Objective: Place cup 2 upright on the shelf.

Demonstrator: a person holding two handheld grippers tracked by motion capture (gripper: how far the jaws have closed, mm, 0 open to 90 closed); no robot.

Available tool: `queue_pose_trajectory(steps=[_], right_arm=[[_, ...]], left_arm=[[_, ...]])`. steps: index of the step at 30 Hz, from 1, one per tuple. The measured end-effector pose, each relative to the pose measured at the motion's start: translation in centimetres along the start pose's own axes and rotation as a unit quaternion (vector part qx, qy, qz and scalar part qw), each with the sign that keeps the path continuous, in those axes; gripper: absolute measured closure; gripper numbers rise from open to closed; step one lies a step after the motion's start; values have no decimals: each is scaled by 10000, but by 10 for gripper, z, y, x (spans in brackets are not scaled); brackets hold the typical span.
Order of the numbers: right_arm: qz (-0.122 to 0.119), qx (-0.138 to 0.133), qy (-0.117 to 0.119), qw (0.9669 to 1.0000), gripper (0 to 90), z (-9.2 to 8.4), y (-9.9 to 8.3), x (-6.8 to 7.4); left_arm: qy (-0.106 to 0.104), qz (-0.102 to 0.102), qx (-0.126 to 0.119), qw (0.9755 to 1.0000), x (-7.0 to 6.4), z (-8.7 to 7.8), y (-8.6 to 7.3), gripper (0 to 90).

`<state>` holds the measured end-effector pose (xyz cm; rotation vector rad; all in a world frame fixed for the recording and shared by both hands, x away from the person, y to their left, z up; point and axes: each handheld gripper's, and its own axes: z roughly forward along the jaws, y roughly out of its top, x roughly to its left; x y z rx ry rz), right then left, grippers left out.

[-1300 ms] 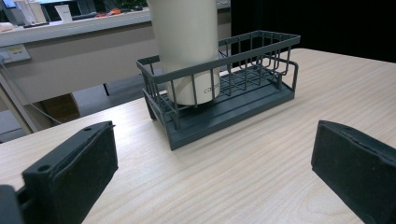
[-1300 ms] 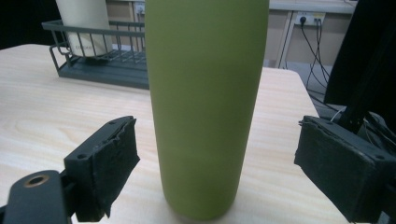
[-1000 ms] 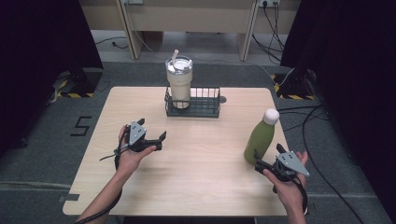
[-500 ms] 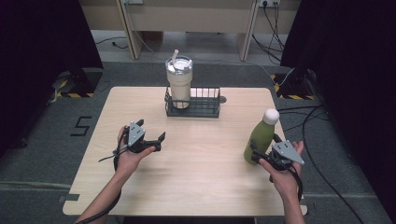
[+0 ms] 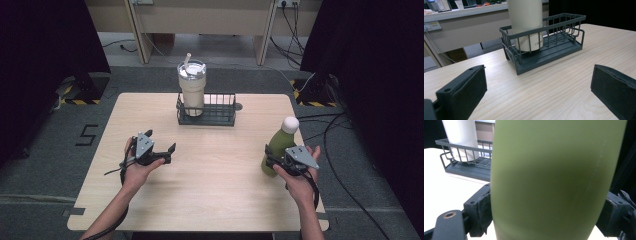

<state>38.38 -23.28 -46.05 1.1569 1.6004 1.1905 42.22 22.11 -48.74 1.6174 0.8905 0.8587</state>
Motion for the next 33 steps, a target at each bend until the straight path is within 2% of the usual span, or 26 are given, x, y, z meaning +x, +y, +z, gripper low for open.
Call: queue_pose_trajectory(steps=[19, 33], right_arm=[[77, 63, 111, 9999, 208, 4, 4, -2], [141, -93, 104, 9998, 209, 4, 25, -1]], left_arm=[[-1, -51, 3, 10000, 2, 0, -1, 0], [19, -120, 11, 9999, 5, -1, -2, 0]])
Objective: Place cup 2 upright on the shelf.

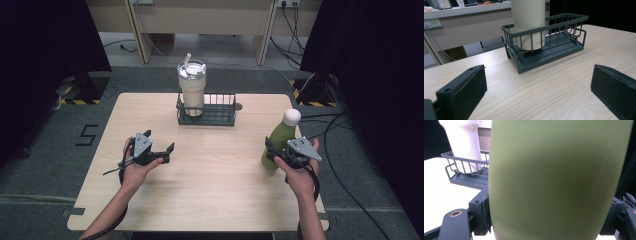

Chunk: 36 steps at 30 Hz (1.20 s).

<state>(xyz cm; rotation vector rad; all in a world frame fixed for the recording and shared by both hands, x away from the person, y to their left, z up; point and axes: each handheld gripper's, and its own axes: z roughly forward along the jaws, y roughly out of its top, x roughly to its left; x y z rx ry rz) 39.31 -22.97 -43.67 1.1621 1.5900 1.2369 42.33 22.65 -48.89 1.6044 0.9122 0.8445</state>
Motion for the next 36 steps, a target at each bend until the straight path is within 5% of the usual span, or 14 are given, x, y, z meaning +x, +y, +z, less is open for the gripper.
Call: queue_pose_trajectory(steps=[36], right_arm=[[-131, -182, 128, 9997, 209, 26, 36, 22]], left_arm=[[36, -74, -32, 10000, 3, -2, 0, 1]])
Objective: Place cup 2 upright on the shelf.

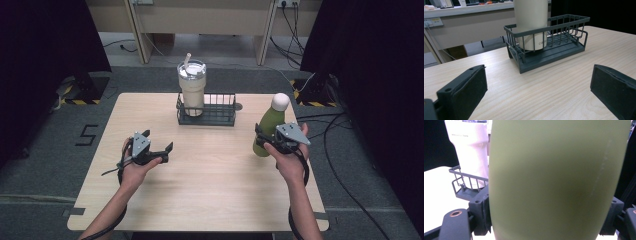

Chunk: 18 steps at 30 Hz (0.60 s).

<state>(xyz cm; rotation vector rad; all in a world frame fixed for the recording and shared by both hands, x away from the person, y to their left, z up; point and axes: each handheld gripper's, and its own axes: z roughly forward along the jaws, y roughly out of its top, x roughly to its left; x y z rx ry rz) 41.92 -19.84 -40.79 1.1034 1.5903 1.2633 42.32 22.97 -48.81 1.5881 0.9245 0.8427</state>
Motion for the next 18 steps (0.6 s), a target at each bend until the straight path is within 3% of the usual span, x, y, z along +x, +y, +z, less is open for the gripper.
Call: queue_pose_trajectory(steps=[18], right_arm=[[-25, -48, 76, 10000, 210, 13, 12, 9]], left_arm=[[-8, -25, 0, 10000, 0, 0, 0, 1]])
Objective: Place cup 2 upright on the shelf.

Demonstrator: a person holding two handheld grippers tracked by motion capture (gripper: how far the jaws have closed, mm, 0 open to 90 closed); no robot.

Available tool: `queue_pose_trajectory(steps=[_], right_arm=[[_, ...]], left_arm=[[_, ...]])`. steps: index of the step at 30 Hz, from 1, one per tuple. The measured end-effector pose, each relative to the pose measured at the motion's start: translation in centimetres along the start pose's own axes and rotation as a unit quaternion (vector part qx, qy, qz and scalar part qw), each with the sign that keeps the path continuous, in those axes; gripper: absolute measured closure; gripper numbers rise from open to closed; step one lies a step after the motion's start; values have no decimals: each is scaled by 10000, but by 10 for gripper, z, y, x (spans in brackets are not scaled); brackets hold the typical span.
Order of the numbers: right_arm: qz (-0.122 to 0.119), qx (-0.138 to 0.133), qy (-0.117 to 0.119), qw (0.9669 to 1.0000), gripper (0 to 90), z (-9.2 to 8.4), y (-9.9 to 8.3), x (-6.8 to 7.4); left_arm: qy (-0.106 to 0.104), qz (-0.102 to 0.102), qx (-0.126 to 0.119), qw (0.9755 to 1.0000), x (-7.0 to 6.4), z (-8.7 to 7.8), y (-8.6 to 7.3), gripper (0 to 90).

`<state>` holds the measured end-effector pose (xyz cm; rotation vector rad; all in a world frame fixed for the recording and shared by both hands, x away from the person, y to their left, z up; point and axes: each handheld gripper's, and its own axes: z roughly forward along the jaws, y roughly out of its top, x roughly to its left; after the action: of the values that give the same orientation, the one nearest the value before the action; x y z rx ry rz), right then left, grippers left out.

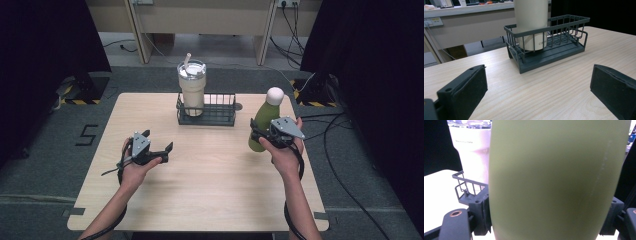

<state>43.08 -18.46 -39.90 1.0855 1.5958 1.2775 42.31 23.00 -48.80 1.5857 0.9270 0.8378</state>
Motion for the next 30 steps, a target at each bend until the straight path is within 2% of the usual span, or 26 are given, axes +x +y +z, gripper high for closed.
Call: queue_pose_trajectory(steps=[30], right_arm=[[62, 4, 74, 10000, 210, 21, 9, 12]], left_arm=[[-2, -81, 14, 10000, 2, -1, -1, 3]])
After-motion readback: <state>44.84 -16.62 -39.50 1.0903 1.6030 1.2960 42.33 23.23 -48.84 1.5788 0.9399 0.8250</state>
